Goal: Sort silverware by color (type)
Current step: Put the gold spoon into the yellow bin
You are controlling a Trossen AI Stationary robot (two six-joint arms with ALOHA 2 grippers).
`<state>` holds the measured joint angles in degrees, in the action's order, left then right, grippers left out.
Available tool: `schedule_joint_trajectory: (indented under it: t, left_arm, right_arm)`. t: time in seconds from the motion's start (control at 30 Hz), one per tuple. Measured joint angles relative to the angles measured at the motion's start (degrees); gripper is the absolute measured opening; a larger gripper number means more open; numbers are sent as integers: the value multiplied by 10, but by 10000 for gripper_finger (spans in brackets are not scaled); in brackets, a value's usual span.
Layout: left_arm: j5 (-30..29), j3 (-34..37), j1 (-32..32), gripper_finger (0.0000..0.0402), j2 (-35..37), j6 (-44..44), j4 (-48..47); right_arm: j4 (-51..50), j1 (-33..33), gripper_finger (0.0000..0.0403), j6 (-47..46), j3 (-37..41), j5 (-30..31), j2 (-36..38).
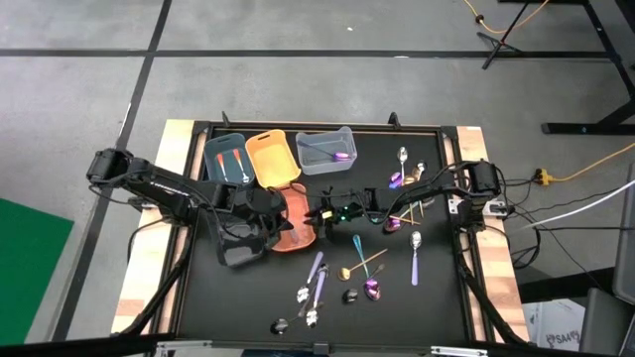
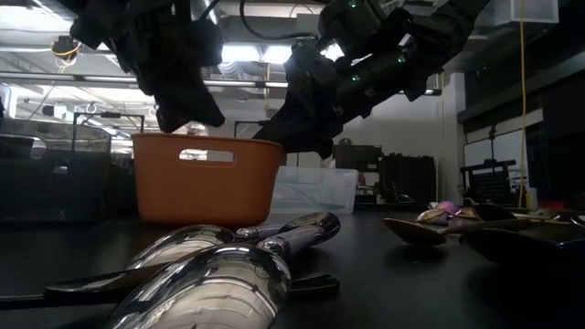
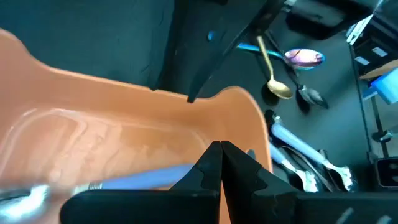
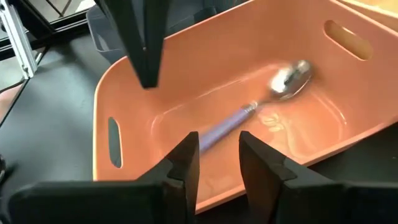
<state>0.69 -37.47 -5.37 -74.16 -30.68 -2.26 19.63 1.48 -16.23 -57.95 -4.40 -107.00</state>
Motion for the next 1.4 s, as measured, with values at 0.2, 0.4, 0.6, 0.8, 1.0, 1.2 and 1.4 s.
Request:
schedule_joint_trajectory:
  t: [0.2,0.4,0.6,0.8,1.0,1.2,1.4]
  left_arm:
    - [-11,0,0,0,64,27,-1]
    - [-58,0,0,0,144,72,-7]
    - [-114,-1,0,0,238,124,-32]
    - [-159,-1,0,0,315,148,-71]
    - [-184,-1,0,0,360,148,-128]
    - [-212,-1,0,0,365,148,-156]
    - [-223,-1,0,0,365,148,-158]
  right_arm:
    - [-1,0,100,2,0,3,0]
    - [-43,-1,99,51,-26,3,5]
    - [-251,-9,99,115,-107,14,42]
    - [-478,-17,99,135,-208,94,67]
    - [-647,-15,99,137,-266,134,93]
    - [-750,-15,99,132,-239,134,137]
    - [-772,-21,99,102,-177,124,175]
